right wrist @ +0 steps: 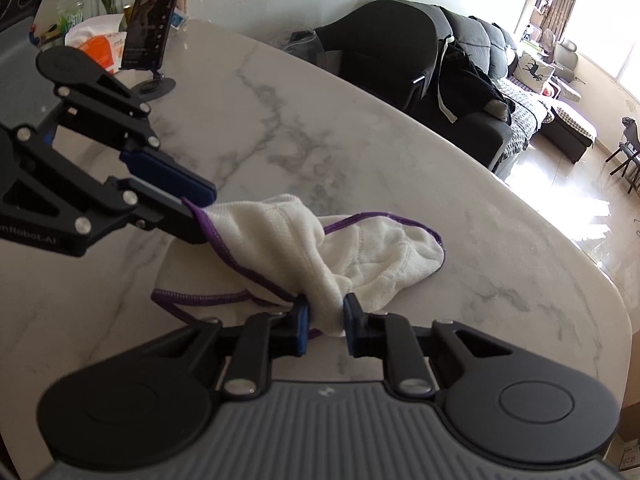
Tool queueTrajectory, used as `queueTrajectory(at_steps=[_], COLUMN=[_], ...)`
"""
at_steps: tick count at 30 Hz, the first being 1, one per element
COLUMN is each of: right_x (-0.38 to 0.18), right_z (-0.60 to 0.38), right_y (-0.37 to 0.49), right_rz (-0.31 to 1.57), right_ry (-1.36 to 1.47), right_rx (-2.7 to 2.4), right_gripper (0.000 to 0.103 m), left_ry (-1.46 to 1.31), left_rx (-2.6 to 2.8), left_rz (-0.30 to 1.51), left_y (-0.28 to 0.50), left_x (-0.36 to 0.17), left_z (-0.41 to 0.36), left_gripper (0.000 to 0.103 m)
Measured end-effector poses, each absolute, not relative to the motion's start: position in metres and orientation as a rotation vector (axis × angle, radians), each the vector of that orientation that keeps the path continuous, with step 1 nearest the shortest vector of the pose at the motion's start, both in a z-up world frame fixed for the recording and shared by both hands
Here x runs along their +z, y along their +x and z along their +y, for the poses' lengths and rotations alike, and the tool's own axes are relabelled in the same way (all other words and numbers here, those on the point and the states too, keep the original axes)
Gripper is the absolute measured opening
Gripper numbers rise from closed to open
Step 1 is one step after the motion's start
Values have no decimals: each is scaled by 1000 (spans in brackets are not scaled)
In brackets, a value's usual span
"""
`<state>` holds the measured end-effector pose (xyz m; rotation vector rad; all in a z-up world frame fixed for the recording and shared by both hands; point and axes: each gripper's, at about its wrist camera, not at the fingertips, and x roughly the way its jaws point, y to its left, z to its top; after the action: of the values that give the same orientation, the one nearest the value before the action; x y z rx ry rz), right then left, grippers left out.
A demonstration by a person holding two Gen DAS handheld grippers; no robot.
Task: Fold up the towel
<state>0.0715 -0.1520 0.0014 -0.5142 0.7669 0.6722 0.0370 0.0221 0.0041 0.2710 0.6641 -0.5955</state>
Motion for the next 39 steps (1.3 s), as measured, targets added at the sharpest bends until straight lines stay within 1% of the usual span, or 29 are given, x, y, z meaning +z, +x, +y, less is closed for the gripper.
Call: queueTrajectory(at_steps=[1, 3, 4, 7, 14, 17, 18, 19, 21, 24, 25, 26, 28, 31, 33, 39], right_x=[2, 4, 5, 7, 20, 26, 28, 27, 25, 22, 20, 19, 17, 14, 12, 5], right_z=[-151, -149, -148, -145, -137, -134, -134, -135, -136, -137, -138, -138, -139, -141, -142, -145], right_y=[72, 72, 73, 74, 71, 70, 71, 72, 74, 78, 79, 80, 82, 86, 88, 95], right_rz=[768, 771, 772, 775, 751, 735, 731, 733, 740, 751, 755, 759, 766, 777, 784, 806], right_ry=[-518, -525, -528, -539, -568, -580, -580, -578, -574, -568, -566, -564, -560, -555, -551, -539], right_rx=[675, 680, 682, 690, 706, 705, 704, 701, 693, 682, 678, 674, 667, 656, 648, 625], right_gripper=[15, 15, 15, 14, 15, 15, 15, 15, 17, 22, 27, 29, 38, 47, 49, 48], left_ry=[292, 333, 351, 397, 457, 445, 439, 425, 374, 275, 248, 222, 184, 120, 72, -53], left_rx=[-602, -616, -623, -646, -678, -660, -650, -635, -612, -576, -561, -550, -535, -496, -459, -384], left_rz=[660, 653, 642, 619, 610, 613, 615, 620, 636, 645, 645, 647, 651, 658, 661, 699], left_y=[34, 28, 26, 25, 26, 31, 32, 34, 38, 43, 44, 44, 44, 45, 46, 56], left_x=[3, 0, 1, -3, -11, -13, -14, -14, -14, -11, -10, -9, -6, -3, 0, 7], left_z=[22, 21, 20, 16, 6, 6, 7, 9, 15, 27, 31, 34, 41, 51, 58, 75], left_gripper=[31, 44, 48, 52, 52, 49, 39, 24, 15, 12, 12, 12, 12, 12, 12, 12])
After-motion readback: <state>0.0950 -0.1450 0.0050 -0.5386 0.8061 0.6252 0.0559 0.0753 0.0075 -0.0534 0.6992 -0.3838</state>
